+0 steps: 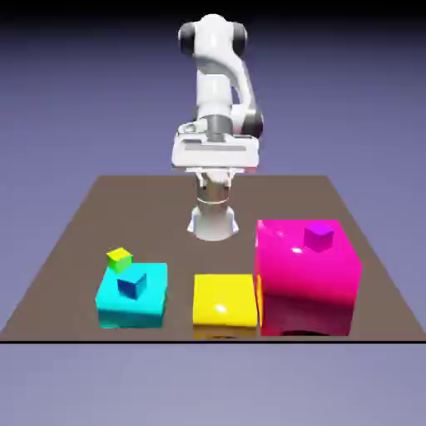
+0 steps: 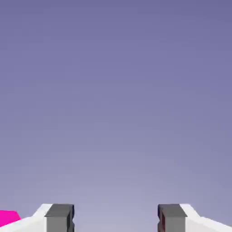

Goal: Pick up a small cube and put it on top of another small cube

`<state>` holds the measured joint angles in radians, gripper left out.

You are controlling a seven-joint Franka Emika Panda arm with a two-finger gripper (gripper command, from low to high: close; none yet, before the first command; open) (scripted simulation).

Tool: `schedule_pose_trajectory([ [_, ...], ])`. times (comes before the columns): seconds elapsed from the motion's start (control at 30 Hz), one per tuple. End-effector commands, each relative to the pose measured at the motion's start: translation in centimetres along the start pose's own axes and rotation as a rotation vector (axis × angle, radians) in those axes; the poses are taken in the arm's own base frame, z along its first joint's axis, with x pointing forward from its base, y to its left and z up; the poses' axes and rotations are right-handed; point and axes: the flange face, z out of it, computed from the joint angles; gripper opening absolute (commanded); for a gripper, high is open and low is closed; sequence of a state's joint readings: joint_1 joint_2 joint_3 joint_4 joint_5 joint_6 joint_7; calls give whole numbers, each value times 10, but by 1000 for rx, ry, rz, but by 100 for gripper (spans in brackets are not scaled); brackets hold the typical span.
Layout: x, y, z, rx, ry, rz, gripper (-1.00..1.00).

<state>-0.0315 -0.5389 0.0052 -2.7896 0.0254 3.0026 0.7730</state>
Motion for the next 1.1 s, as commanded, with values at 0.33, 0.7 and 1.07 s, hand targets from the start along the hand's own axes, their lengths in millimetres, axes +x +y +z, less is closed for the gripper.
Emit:
schedule_pose_trajectory([
  [0.33,52,142,66,-370,8,761,0],
  [0.7,58,306,91,-697,92,1571,0],
  [1.07,9,395,86,-864,257,2052,0],
])
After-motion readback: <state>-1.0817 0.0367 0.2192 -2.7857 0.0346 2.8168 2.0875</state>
